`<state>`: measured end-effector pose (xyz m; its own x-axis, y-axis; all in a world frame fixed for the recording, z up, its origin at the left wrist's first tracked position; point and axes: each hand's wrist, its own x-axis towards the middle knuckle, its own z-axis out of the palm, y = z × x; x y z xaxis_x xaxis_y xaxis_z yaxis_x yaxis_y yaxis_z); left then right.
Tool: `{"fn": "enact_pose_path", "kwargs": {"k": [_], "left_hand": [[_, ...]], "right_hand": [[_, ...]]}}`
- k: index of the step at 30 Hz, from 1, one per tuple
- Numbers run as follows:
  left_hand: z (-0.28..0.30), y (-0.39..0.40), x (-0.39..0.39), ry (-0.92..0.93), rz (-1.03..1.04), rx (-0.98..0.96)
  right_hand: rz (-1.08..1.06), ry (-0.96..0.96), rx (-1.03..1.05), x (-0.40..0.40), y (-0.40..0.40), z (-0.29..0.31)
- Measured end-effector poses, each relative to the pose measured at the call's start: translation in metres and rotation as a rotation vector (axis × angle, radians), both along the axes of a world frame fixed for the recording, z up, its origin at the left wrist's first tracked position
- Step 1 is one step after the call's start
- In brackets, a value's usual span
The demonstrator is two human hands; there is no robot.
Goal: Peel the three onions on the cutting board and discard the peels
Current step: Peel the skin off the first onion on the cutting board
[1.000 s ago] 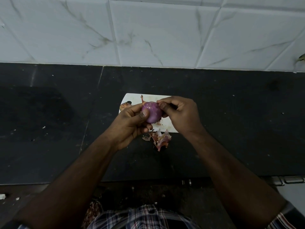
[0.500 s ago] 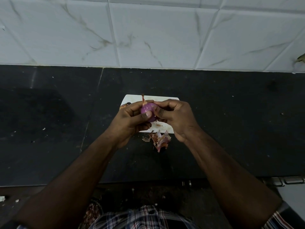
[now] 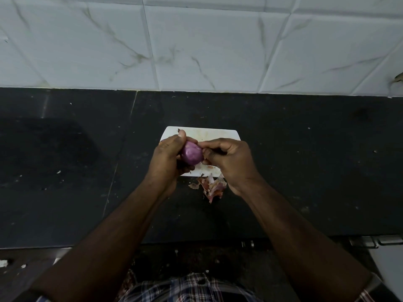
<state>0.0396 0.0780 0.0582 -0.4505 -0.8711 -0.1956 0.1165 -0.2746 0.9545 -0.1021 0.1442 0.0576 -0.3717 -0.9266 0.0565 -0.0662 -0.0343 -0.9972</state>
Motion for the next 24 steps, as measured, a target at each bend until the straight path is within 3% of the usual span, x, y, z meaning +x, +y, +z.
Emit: {"fn": "enact_pose_path", "kwargs": {"k": [5, 8, 10, 13, 16, 19, 22, 24], "left_hand": [[-0.001, -0.002, 0.002, -0.009, -0.045, 0.126], [-0.003, -0.007, 0.004, 0.009, -0.050, 0.183], [-0.003, -0.010, 0.003, 0.018, -0.026, 0.200], [-0.005, -0.013, -0.005, 0.020, 0.073, 0.251], [-0.006, -0.013, -0.015, 0.135, 0.166, 0.445], [-0.004, -0.009, -0.026, 0.251, 0.238, 0.620], [-0.004, -0.004, -0.031, 0.338, 0.268, 0.662], [-0.004, -0.004, -0.030, 0.351, 0.271, 0.665]], "right_hand": [[-0.174, 0.050, 0.008, 0.003, -0.005, -0.008], [0.039, 0.154, 0.064, -0.004, 0.000, -0.013], [0.075, 0.238, 0.080, -0.001, 0.002, -0.017], [-0.134, 0.309, -0.023, 0.012, 0.001, -0.025], [-0.282, 0.377, -0.135, 0.020, -0.001, -0.033], [-0.332, 0.257, -0.118, 0.022, -0.002, -0.031], [-0.326, 0.071, -0.054, 0.021, -0.001, -0.029], [-0.254, 0.078, -0.001, 0.016, -0.001, -0.028]]}}
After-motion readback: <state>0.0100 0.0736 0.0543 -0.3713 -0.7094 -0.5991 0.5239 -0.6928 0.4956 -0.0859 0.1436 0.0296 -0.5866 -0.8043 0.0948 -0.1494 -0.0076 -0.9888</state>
